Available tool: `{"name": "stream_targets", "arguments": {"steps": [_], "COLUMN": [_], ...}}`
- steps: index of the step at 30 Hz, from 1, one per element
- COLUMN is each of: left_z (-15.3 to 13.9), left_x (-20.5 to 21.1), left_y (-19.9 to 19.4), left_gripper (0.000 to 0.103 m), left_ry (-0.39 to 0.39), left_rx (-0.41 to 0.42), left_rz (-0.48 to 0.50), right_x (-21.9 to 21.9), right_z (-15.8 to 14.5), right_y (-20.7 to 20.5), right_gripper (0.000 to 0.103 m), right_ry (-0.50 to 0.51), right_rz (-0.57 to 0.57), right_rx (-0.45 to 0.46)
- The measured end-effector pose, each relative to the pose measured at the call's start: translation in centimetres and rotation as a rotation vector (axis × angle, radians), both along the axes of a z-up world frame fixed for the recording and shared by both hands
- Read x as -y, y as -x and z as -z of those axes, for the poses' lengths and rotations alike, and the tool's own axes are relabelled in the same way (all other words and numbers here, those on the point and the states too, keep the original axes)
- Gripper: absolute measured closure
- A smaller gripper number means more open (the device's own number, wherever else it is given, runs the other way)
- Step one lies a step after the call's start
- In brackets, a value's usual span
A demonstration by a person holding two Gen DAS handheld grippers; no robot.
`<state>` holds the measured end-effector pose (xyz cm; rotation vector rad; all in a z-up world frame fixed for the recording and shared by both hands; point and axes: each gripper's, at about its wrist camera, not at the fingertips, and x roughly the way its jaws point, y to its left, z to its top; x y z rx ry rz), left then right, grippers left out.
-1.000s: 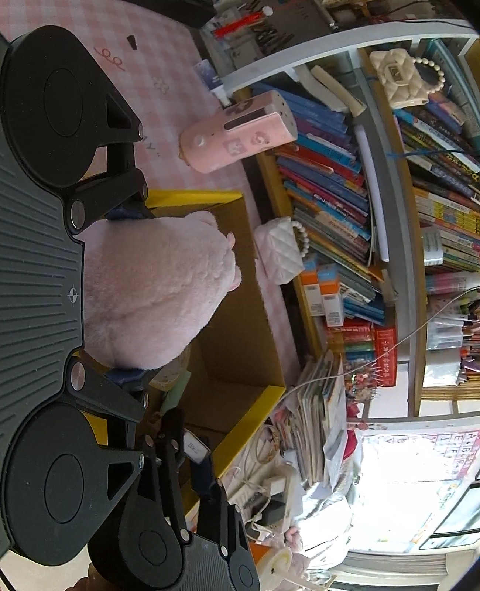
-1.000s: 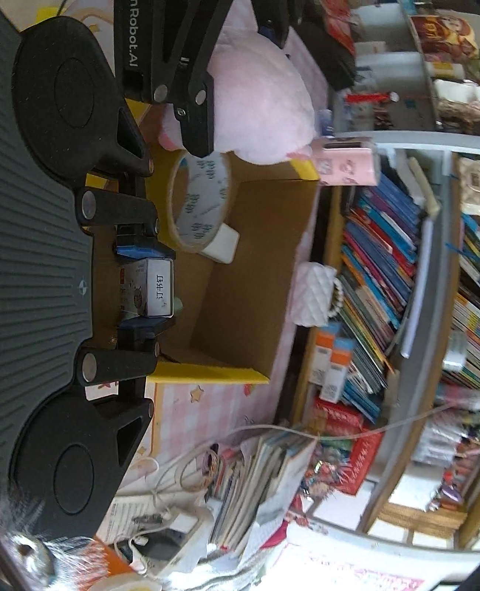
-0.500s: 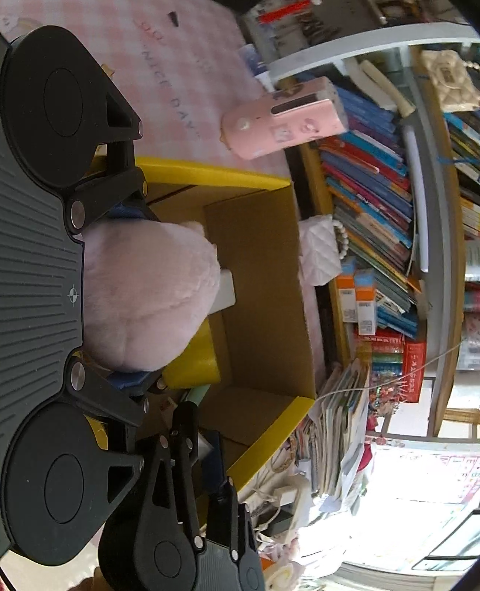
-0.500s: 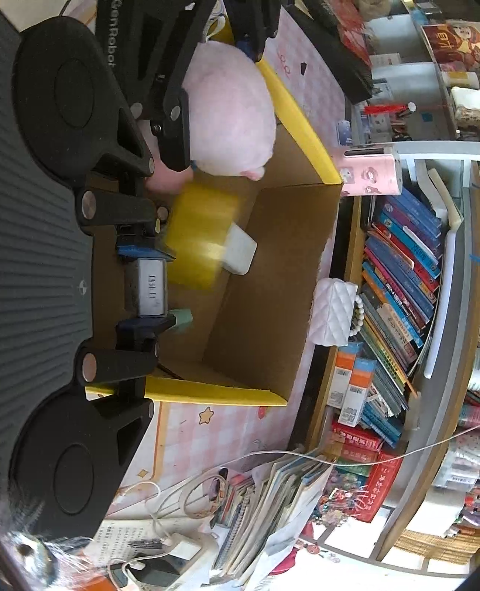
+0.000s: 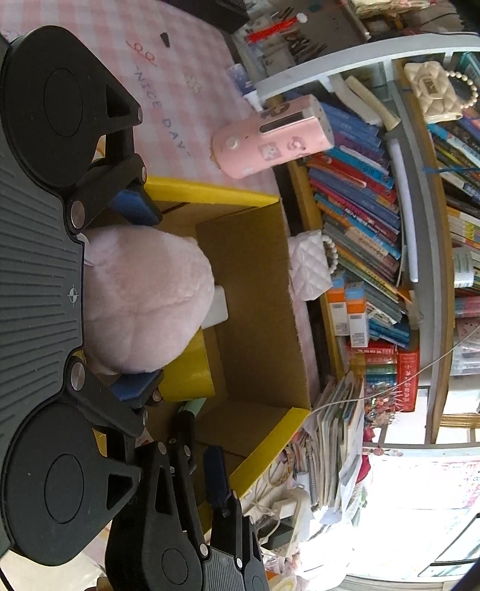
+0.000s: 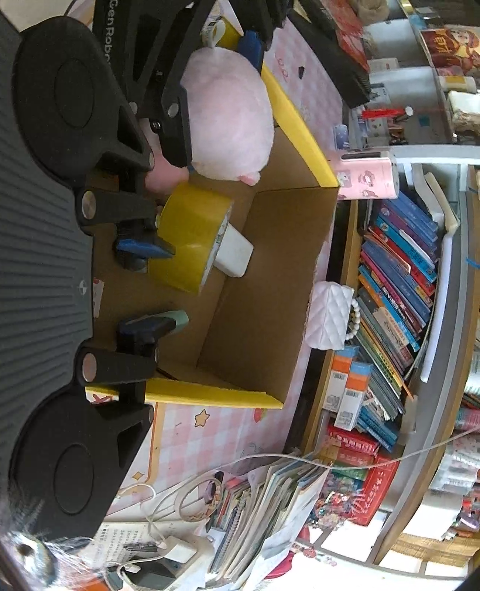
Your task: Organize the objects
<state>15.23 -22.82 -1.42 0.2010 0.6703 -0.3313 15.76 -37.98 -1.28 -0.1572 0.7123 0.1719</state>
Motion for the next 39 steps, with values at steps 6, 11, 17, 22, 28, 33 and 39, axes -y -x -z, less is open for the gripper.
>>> {"name": "stream_targets", "arguments": {"steps": [6, 11, 17, 22, 28, 33, 39], "left_z": [-1.2, -2.4, -3.8, -4.4, -4.3, -4.1, -3.7], "left_x": [-0.4, -1.1, -3.2, -5.7, -8.8, -11.0, -13.5], "left_y": [1.5, 3.2, 5.7, 7.7, 10.2, 12.1, 13.7], "left_gripper": [0.010, 0.006, 0.004, 0.004, 0.003, 0.003, 0.003], "left_ry": [0.019, 0.056, 0.105, 0.113, 0.111, 0.100, 0.070], "left_rx": [0.053, 0.102, 0.150, 0.168, 0.167, 0.157, 0.145], "left_rz": [0.009, 0.003, -0.024, -0.061, -0.111, -0.142, -0.181], "right_x": [0.4, 0.5, -0.5, -2.5, -5.7, -8.1, -10.7], "right_z": [-0.8, -1.9, -3.4, -4.4, -5.0, -4.5, -3.5], "right_y": [1.2, 3.0, 5.6, 7.6, 10.0, 11.9, 14.0], "right_gripper": [0.057, 0.048, 0.037, 0.024, 0.015, 0.012, 0.006], "right_ry": [-0.019, -0.030, -0.039, -0.054, -0.076, -0.100, -0.102], "right_rz": [0.035, 0.082, 0.136, 0.184, 0.222, 0.270, 0.303], "right_rx": [0.034, 0.083, 0.140, 0.162, 0.173, 0.142, 0.098]}}
